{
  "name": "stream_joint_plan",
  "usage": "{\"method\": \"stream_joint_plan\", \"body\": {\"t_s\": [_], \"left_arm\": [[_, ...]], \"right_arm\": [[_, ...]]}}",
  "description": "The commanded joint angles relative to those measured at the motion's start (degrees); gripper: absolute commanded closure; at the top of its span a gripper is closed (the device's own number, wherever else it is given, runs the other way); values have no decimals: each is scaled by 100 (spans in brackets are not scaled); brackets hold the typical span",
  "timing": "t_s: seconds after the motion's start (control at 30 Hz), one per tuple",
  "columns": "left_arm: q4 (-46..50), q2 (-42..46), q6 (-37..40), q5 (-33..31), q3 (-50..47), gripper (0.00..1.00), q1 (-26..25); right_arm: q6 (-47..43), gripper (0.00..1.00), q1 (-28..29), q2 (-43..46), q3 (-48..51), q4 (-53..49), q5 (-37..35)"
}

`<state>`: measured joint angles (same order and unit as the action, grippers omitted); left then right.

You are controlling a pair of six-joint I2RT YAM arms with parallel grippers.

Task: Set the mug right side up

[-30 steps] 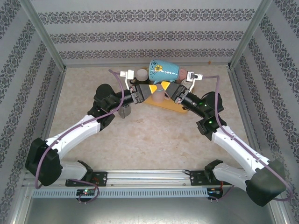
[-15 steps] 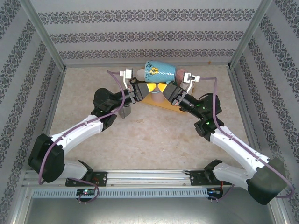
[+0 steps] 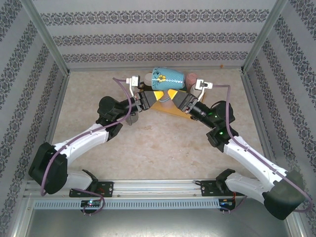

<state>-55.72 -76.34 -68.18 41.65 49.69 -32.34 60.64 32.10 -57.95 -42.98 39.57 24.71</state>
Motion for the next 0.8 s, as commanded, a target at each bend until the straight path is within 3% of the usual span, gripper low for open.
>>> {"method": "stream_joint_plan", "body": {"t_s": [0.0, 0.13, 0.23, 0.33, 0.57, 0.67, 0.77], "left_arm": [[1032, 790, 1014, -243, 186, 100, 59], [3575, 1391, 2337, -952, 670, 100, 60], [5654, 1490, 3221, -1727, 1343, 100, -53], [7039, 1397, 3821, -2444, 1841, 100, -314], [8837, 971, 4419, -4676, 2241, 100, -1319], [9210, 717, 4245, -5587, 2190, 100, -1738], [9491, 384, 3758, -6017, 2224, 100, -1870]], "right_arm": [[-379, 22, -52, 395, 8, -583, -477], [-1124, 22, -152, 847, -152, -2144, -844], [-1770, 23, -160, 1175, -456, -3816, -1748], [-2201, 23, -223, 1401, -654, -4856, -2399], [-2789, 24, -292, 1594, -915, -5970, -3066], [-2964, 24, -292, 1571, -940, -6170, -3119], [-3007, 24, -292, 1512, -923, -6312, -3208]]}}
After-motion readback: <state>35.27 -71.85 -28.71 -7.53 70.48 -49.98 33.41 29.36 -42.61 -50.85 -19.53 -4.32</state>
